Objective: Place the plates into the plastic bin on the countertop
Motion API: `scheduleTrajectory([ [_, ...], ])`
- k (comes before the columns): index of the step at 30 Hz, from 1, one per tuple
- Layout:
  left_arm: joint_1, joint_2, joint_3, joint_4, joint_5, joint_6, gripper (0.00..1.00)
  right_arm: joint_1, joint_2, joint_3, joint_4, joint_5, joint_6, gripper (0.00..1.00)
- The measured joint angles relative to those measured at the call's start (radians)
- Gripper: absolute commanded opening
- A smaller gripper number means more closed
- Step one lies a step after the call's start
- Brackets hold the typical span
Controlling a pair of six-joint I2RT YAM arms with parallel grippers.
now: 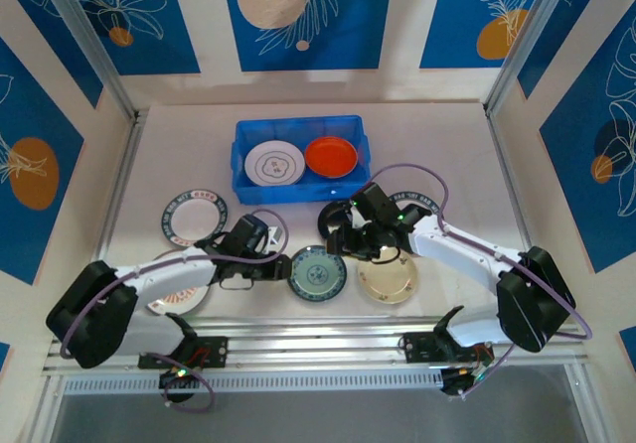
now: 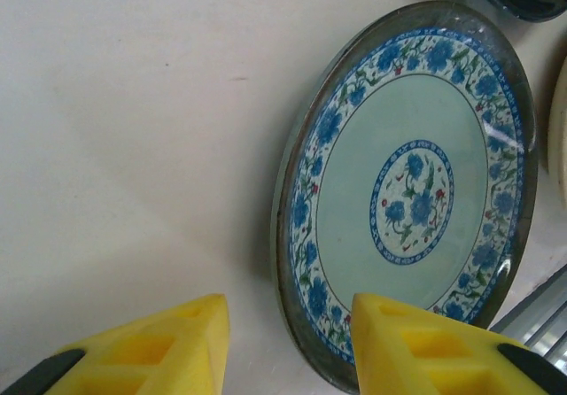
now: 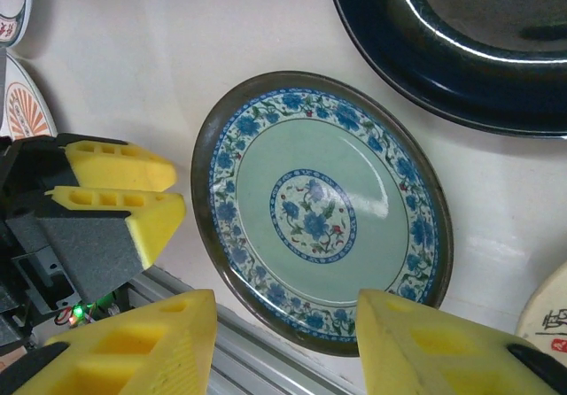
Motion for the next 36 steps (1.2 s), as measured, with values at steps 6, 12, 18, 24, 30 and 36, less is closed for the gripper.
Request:
scheduleTrajectory([
  [6,0.005,0.055,-0.006,0.054,0.026,-0.014,0.37,-0.001,0.013,0.003,0.009,-0.002,0.0,0.46],
  [12,0.007,0.105,-0.006,0.095,0.049,-0.026,0.33,-0.001,0.013,0.003,0.011,-0.002,0.0,0.46],
  [18,0.02,0.13,-0.006,0.106,0.068,-0.032,0.2,-0.001,0.013,0.003,0.011,-0.002,0.0,0.45],
  [24,0.035,0.155,0.001,0.107,0.093,-0.033,0.17,-0.001,0.013,0.003,0.012,-0.002,0.0,0.45],
  [30,0.037,0.168,0.004,0.134,0.116,-0.032,0.05,-0.001,0.013,0.003,0.015,-0.002,0.0,0.45],
  [36,0.028,0.176,0.02,0.157,0.128,-0.029,0.0,-0.001,0.013,0.003,0.015,-0.002,0.0,0.45],
])
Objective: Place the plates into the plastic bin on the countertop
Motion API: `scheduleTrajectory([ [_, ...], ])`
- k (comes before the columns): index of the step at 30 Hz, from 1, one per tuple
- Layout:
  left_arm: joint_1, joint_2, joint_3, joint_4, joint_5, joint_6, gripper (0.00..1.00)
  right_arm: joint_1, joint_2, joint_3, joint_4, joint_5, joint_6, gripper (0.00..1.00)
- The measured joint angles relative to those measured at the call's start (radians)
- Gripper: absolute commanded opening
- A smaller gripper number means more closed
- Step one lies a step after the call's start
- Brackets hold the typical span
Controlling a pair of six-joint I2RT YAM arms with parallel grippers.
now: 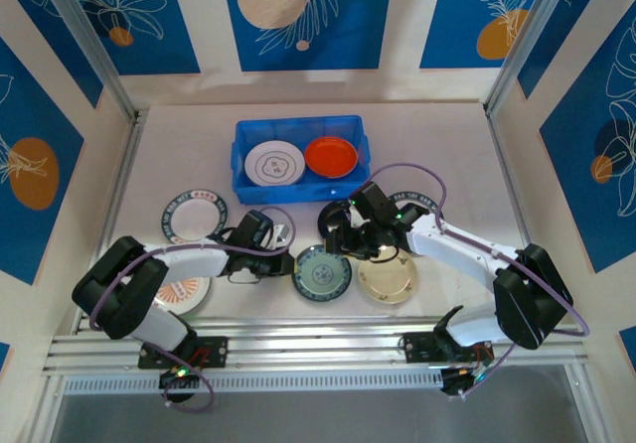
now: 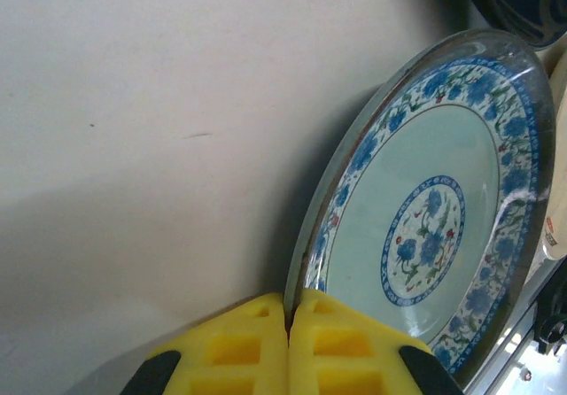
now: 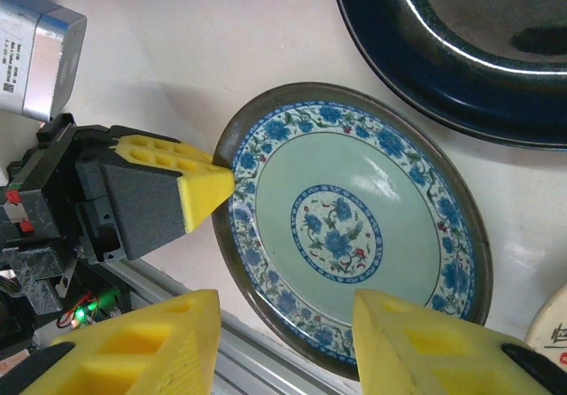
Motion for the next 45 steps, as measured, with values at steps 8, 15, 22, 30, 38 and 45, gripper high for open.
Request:
scheduleTrajectory([
  [8,0.049,-0.154,-0.03,-0.053,0.014,0.007,0.0,-0.008,-0.001,0.0,-0.013,0.001,-0.012,0.46],
  [15,0.145,-0.345,-0.041,-0.116,0.074,0.011,0.0,-0.035,-0.053,-0.004,-0.046,0.021,-0.031,0.45],
  [22,0.149,-0.359,-0.041,-0.13,0.125,0.01,0.0,-0.039,-0.064,-0.027,-0.013,0.008,-0.032,0.32],
  [30,0.159,-0.357,-0.041,-0.123,0.13,-0.005,0.0,-0.034,-0.064,-0.029,0.011,-0.019,-0.043,0.0],
  [38,0.159,-0.321,-0.04,-0.092,0.131,-0.029,0.14,-0.034,-0.064,-0.037,0.029,-0.03,-0.034,0.0],
  [45,0.159,-0.306,-0.04,-0.071,0.135,-0.042,0.25,-0.033,-0.064,-0.041,0.053,-0.035,-0.031,0.0],
])
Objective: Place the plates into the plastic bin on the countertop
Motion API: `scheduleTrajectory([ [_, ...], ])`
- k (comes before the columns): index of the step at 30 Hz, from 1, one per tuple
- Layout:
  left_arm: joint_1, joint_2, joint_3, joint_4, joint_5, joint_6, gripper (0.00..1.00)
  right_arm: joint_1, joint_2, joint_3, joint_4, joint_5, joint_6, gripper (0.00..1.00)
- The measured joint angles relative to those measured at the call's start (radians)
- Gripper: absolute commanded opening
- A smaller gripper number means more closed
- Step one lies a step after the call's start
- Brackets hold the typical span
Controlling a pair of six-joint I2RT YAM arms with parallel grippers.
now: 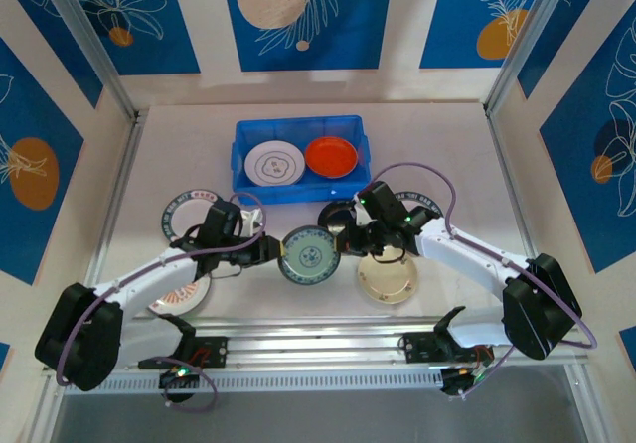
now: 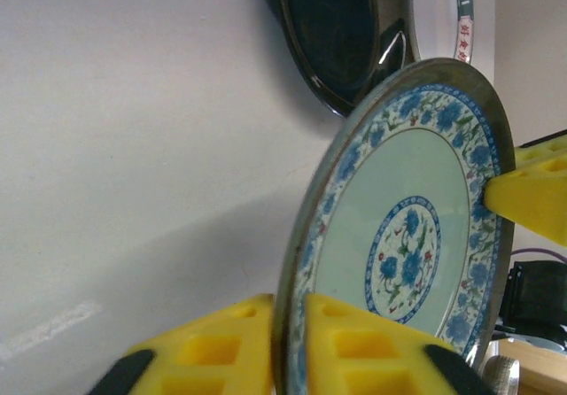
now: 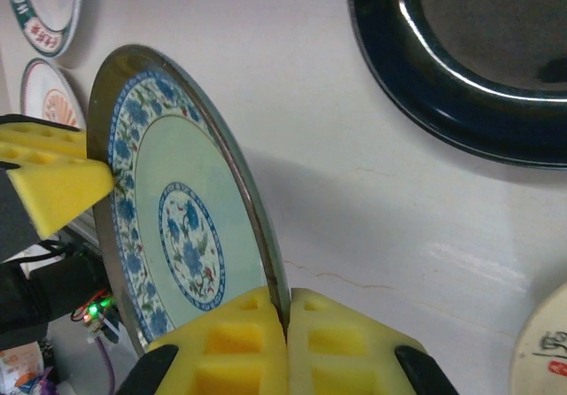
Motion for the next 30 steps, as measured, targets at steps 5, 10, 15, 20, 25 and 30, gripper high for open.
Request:
scheduleTrajectory([
  [5,-0.001,0.0,0.0,0.02,0.007,-0.011,0.14,0.002,-0.008,0.0,0.037,-0.016,0.004,0.0],
  [10,0.001,0.0,0.005,0.031,0.016,-0.02,0.0,-0.003,-0.008,-0.001,0.019,0.0,0.003,0.0],
  [15,0.005,-0.001,0.018,0.014,0.014,-0.02,0.0,-0.007,-0.008,0.0,0.016,0.003,0.003,0.34],
  [20,0.05,0.002,0.121,-0.121,-0.041,0.023,0.0,-0.061,-0.011,0.074,-0.066,0.053,-0.031,0.52],
  [25,0.097,0.063,0.362,-0.241,-0.104,0.095,0.0,-0.229,-0.08,0.166,-0.098,0.105,-0.064,0.53],
  [30,0.118,0.189,0.591,-0.274,-0.168,0.147,0.0,-0.361,-0.122,0.226,-0.101,0.131,-0.08,0.53],
])
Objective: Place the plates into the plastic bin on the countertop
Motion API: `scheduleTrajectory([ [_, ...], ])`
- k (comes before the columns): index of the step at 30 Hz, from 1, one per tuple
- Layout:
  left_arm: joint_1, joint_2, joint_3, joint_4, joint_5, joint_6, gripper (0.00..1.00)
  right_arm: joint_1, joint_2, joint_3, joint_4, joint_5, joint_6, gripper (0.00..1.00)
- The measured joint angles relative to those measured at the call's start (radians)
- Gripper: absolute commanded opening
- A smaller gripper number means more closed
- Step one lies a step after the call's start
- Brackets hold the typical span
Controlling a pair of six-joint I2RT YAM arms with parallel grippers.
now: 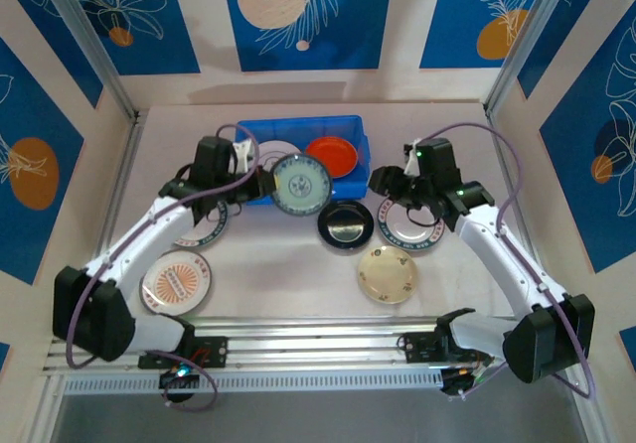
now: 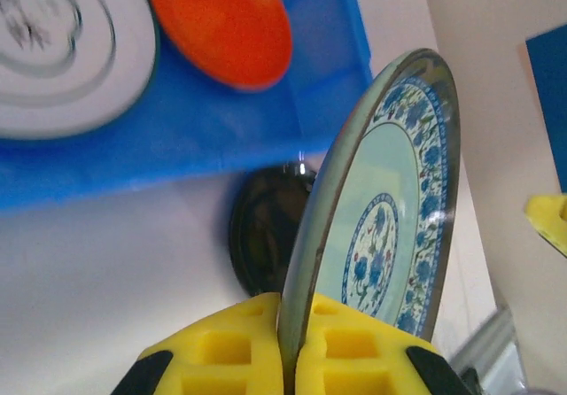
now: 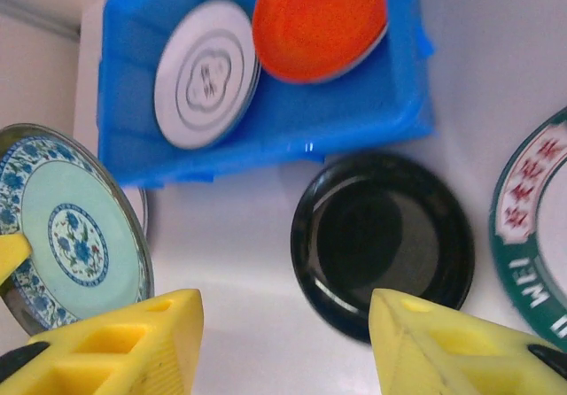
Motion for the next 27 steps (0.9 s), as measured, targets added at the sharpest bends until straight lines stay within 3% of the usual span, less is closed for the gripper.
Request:
scheduleTrajectory([
  [5,0.013,0.223,0.217,-0.006,-0.035,0.017,0.0,-0.065,0.013,0.005,0.016,-0.001,0.005,0.52],
  [14,0.015,0.574,0.486,0.02,-0.026,-0.004,0.0,-0.078,0.068,0.005,0.019,-0.024,0.025,0.52],
  [27,0.015,0.835,0.637,0.113,-0.001,-0.113,0.0,-0.103,0.07,0.009,-0.013,-0.049,0.024,0.51],
])
